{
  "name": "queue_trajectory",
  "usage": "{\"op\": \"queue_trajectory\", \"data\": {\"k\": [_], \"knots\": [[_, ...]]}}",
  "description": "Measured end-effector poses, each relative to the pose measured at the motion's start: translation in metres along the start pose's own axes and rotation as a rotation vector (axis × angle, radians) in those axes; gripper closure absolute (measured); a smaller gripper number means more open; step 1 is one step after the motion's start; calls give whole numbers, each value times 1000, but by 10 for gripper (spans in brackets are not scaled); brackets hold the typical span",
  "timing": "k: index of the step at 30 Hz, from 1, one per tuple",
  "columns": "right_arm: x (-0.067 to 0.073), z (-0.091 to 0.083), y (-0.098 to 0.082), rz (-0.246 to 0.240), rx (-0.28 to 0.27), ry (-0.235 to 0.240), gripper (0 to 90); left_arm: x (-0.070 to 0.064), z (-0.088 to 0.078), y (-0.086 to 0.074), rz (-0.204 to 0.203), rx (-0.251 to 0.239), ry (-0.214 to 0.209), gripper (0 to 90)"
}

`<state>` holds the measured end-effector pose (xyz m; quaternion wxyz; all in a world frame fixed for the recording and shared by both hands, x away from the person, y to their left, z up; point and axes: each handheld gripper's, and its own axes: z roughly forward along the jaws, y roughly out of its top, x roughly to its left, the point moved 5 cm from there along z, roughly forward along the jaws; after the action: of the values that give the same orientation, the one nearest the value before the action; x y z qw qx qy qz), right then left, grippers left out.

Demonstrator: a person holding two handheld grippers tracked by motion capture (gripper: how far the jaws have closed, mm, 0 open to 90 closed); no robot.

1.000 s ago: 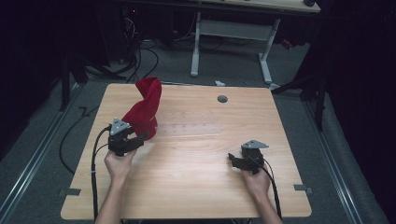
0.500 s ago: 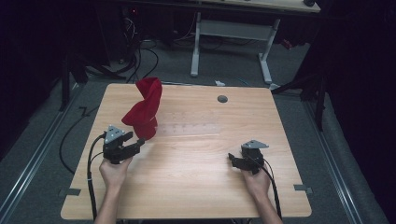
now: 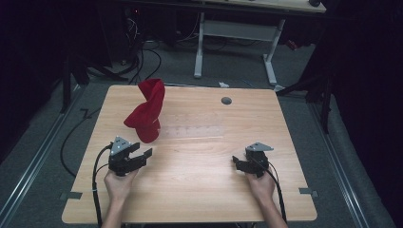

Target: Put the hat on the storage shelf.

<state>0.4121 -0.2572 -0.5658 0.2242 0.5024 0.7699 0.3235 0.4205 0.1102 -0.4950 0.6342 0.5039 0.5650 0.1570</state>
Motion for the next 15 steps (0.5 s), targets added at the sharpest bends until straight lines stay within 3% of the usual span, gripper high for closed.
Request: {"op": "queue_trajectory", "data": {"k": [15], "knots": [[0,0,0,0,0,1,339,-13,3,-28,19,64,-28,389]]}}
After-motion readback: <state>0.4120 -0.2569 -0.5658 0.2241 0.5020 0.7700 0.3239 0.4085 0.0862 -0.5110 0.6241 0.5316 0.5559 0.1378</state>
